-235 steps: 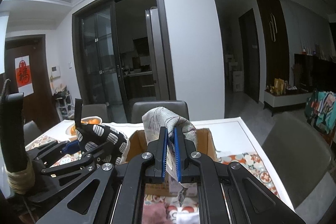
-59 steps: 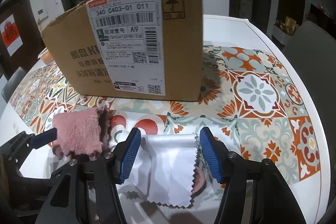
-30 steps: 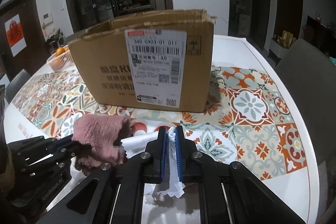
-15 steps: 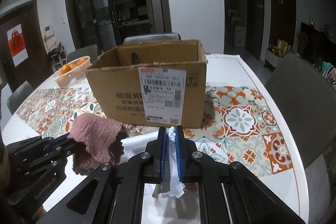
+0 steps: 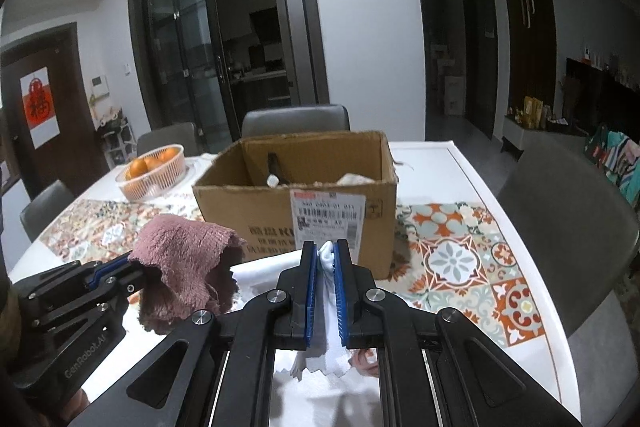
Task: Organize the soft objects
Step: 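Lift and carry the pink towel and white cloth over the box with both tools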
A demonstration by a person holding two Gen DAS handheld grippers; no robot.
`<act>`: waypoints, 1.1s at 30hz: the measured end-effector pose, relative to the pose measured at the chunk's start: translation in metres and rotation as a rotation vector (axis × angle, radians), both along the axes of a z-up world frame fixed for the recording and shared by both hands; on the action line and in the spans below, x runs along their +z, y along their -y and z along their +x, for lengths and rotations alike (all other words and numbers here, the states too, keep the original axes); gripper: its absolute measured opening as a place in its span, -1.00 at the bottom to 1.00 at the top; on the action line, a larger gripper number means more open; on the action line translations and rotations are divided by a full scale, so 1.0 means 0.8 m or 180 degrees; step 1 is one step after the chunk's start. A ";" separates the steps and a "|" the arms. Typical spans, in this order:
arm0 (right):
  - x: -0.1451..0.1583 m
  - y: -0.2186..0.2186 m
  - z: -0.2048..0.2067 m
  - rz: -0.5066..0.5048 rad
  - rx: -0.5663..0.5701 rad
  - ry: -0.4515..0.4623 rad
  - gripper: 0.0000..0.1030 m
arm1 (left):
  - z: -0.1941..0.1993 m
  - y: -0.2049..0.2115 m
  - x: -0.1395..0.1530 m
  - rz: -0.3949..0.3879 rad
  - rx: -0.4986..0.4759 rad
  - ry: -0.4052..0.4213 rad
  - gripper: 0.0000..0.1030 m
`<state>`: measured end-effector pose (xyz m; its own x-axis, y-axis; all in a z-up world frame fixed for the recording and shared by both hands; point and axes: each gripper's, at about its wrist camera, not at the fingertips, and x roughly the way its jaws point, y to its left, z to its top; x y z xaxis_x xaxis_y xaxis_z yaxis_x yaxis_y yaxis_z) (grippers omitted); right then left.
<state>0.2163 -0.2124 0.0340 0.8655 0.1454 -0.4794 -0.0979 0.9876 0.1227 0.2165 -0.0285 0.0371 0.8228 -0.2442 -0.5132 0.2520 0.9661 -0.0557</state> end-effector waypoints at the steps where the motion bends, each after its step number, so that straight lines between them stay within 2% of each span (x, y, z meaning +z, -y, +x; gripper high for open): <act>1: 0.004 -0.001 -0.001 0.0009 -0.0003 0.0027 -0.80 | 0.000 -0.002 0.004 0.0000 0.0001 0.0034 -0.79; 23: 0.078 -0.011 0.016 0.0053 -0.0039 0.0561 -0.80 | 0.031 -0.006 0.080 -0.0024 -0.0063 0.0639 -0.79; 33: 0.099 -0.011 0.046 0.0037 -0.0054 0.0697 -0.80 | 0.073 -0.005 0.088 0.0024 -0.0105 0.0688 -0.79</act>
<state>0.2535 -0.2037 0.1128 0.9511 0.1343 -0.2781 -0.1069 0.9880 0.1115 0.2752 -0.0245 0.1073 0.9055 -0.2696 -0.3276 0.2888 0.9573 0.0104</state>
